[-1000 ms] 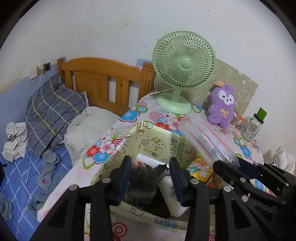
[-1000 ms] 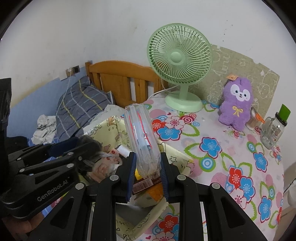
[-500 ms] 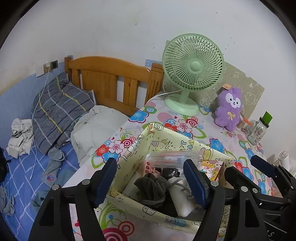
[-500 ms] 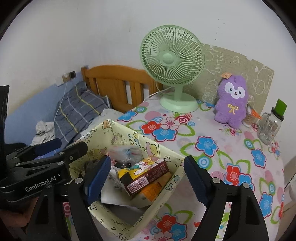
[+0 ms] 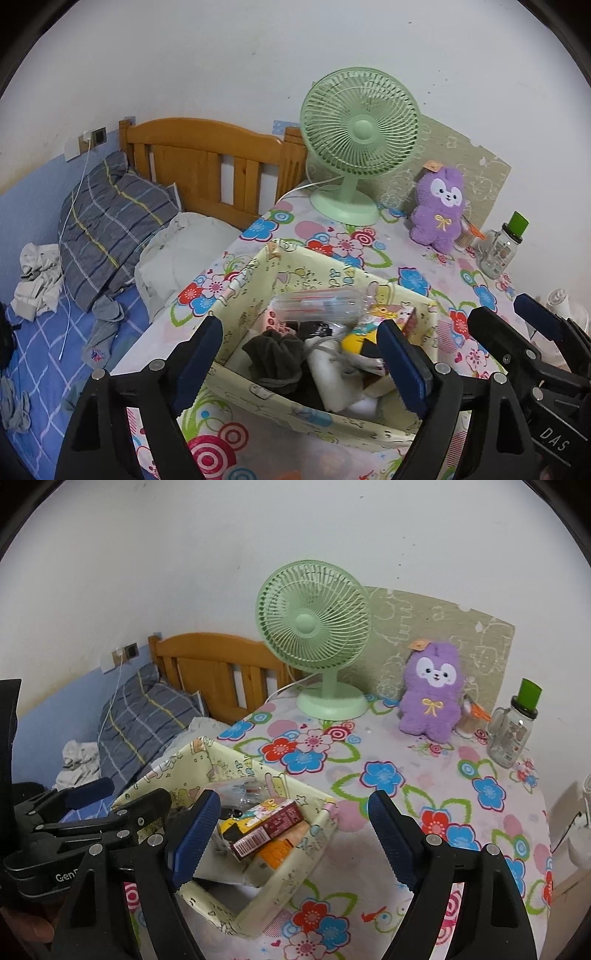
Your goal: Organize soft objects
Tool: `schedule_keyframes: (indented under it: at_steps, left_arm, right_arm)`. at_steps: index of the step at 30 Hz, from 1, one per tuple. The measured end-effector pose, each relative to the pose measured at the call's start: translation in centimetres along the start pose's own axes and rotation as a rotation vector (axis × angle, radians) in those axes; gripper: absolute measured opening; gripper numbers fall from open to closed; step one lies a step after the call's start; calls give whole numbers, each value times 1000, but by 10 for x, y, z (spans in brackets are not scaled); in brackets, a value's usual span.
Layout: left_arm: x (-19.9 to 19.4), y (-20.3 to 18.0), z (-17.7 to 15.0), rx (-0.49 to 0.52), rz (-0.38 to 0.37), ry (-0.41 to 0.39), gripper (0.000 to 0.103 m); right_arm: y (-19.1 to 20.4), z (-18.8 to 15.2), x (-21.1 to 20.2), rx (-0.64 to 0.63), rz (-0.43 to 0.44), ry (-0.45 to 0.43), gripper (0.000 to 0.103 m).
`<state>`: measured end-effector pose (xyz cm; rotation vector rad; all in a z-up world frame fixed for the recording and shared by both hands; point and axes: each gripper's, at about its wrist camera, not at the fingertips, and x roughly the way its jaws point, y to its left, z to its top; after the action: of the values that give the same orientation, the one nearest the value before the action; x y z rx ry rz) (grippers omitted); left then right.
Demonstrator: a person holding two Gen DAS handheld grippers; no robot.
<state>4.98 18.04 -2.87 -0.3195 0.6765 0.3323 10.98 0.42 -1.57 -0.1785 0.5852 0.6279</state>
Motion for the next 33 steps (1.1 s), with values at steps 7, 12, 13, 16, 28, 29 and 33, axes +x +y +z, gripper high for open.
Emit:
schedule_keyframes:
  at_steps: [7,12,13,16,28,29,33]
  left_arm:
    - [-8,-15,-4,25,-20,-12,87]
    - [-12,-32,-8,53,-46,-13,87]
    - [-14,-36,-9,58,-56,-16,87]
    - [-20,-49,-14,78,-72,-30,87]
    - [-54,-105,-34,174,-171,-104,87]
    - [-58,-110,-36,184,-180,-109,87]
    - [-73,-128,-43,220,-216,-123,87]
  right_arm:
    - [-11,-4,-20,32,-19,-32,85]
    - [-23,-9,-35,52,-31,-51,85]
    - [-26,-10,-39,55,-38,-55,85]
    - [-34,-15,-52,66,-62,-70,85]
    - [-78,-51,-116,156,-155,-119,86]
    - [-83,-53,-121,164,-162,-122,86]
    - [-95,-63,-141,191,-198,-137,87]
